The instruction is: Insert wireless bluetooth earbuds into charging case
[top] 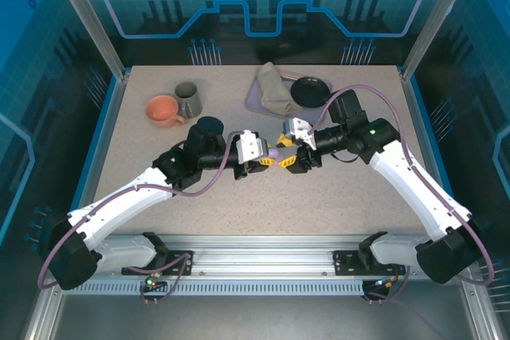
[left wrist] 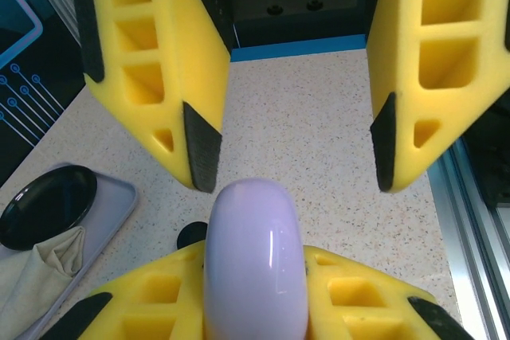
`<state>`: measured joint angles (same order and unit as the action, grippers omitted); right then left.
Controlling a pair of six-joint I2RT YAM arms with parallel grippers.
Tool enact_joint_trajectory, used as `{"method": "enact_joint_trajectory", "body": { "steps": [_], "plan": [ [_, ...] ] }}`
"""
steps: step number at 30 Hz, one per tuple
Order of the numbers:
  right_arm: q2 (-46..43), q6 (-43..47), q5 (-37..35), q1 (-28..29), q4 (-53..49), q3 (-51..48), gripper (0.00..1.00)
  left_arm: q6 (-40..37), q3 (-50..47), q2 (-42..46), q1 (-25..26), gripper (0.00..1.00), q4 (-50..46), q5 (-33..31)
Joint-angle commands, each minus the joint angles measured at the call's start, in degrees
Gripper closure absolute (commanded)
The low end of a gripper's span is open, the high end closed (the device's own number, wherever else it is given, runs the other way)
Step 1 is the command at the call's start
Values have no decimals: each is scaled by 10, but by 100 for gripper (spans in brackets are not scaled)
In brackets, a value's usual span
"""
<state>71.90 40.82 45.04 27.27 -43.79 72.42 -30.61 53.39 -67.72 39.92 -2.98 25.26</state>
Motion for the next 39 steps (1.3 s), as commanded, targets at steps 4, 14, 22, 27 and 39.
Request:
{"method": "enact_joint_trajectory", "body": {
  "steps": [4, 14, 22, 27, 39],
  "plan": [
    [14, 5, 3, 12, -11, 29, 48, -12, 1, 13, 6, 100, 18, 2],
    [28, -2, 1, 24, -6, 32, 58, -7, 5, 12, 5, 100, 20, 4],
    [29, -2, -17, 28, -3, 30, 71, 2, 7, 14, 6, 100, 21, 7],
    [15, 2, -19, 19, 2, 26, 74, 5, 4, 15, 6, 74, 16, 3],
    [-5, 3, -10, 4, 2, 7, 74, 10, -6, 25, 5, 67, 21, 3]
  ]
}}
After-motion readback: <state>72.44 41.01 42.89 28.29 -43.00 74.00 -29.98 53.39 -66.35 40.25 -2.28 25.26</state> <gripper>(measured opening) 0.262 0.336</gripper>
